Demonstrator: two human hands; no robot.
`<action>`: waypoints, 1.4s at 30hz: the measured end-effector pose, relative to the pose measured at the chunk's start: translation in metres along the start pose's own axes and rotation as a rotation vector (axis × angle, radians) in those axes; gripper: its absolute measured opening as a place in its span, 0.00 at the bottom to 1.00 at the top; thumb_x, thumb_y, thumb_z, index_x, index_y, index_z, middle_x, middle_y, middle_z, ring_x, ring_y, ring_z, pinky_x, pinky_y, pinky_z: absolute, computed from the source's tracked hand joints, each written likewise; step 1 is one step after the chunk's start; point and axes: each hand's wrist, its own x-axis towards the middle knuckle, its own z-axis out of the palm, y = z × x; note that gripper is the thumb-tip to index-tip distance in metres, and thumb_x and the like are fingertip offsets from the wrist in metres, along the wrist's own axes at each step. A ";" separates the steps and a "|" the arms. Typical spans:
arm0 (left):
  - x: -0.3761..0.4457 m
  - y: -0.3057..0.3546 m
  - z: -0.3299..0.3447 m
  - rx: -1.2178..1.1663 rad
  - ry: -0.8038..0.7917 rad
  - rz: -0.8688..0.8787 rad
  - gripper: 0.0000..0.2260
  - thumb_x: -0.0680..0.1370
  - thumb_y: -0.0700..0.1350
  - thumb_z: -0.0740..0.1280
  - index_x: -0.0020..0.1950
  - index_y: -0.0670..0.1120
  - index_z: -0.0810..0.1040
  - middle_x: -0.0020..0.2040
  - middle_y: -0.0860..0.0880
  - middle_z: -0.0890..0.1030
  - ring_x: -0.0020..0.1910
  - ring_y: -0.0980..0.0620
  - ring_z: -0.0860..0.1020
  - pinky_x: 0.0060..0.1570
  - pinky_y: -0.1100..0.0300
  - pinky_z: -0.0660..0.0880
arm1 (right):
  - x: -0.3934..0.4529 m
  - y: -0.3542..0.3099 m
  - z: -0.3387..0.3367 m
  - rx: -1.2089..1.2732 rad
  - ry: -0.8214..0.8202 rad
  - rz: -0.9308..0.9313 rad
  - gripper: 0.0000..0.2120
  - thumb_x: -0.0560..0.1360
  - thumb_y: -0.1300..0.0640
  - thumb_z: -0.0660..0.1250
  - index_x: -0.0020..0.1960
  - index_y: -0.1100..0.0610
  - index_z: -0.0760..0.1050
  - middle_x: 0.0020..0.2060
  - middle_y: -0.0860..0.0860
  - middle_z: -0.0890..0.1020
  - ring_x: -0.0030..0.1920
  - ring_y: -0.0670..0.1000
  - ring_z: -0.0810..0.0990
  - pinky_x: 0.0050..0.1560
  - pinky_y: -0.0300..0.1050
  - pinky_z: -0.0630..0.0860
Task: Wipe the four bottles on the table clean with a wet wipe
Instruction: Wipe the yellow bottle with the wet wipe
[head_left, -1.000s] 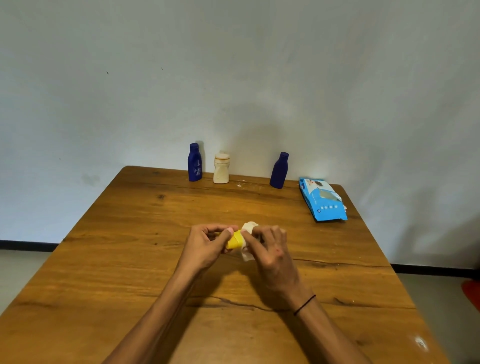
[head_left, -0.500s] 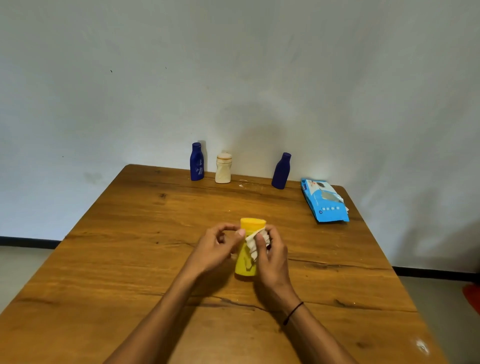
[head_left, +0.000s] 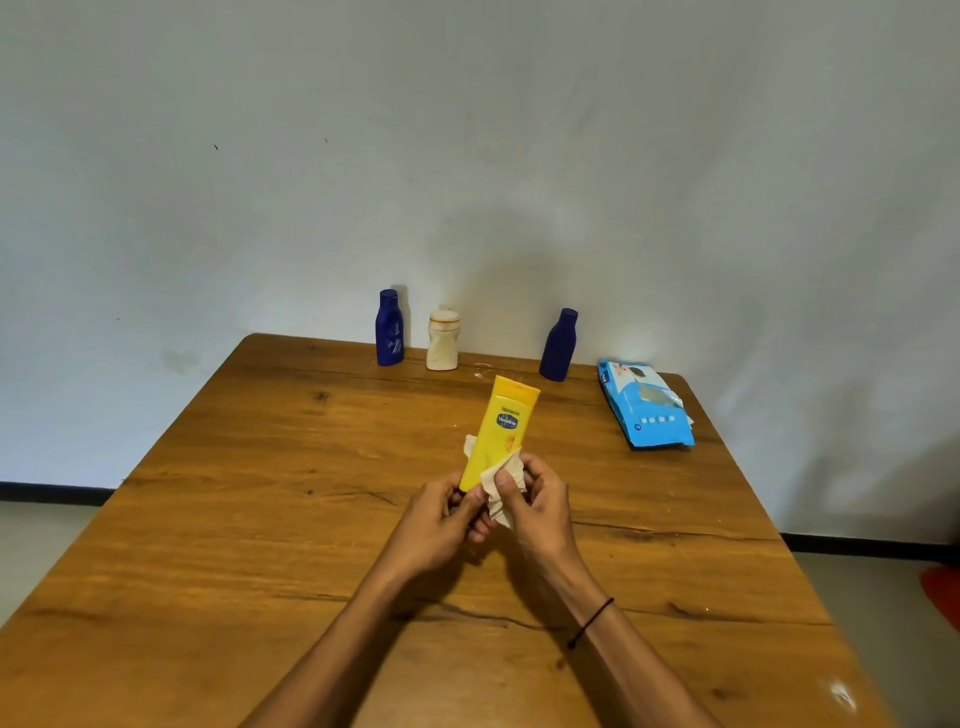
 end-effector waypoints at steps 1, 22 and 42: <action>0.001 -0.002 0.001 -0.008 -0.001 -0.002 0.09 0.85 0.47 0.64 0.56 0.44 0.81 0.38 0.47 0.85 0.36 0.50 0.83 0.40 0.55 0.82 | -0.003 0.002 0.000 0.038 -0.001 0.027 0.15 0.79 0.50 0.73 0.63 0.55 0.79 0.51 0.62 0.86 0.43 0.65 0.83 0.44 0.70 0.80; -0.002 -0.011 0.010 -0.017 -0.026 -0.085 0.09 0.86 0.44 0.64 0.53 0.42 0.82 0.38 0.48 0.85 0.38 0.51 0.83 0.46 0.51 0.81 | -0.014 -0.003 -0.014 0.070 0.025 0.199 0.12 0.79 0.63 0.71 0.62 0.63 0.79 0.52 0.62 0.87 0.51 0.67 0.86 0.53 0.68 0.82; -0.006 0.005 0.004 0.047 -0.184 -0.071 0.10 0.86 0.46 0.65 0.54 0.40 0.81 0.40 0.48 0.86 0.40 0.52 0.83 0.46 0.58 0.81 | 0.000 -0.021 -0.018 0.136 0.004 0.284 0.19 0.72 0.64 0.77 0.60 0.66 0.79 0.53 0.63 0.86 0.53 0.64 0.86 0.59 0.68 0.81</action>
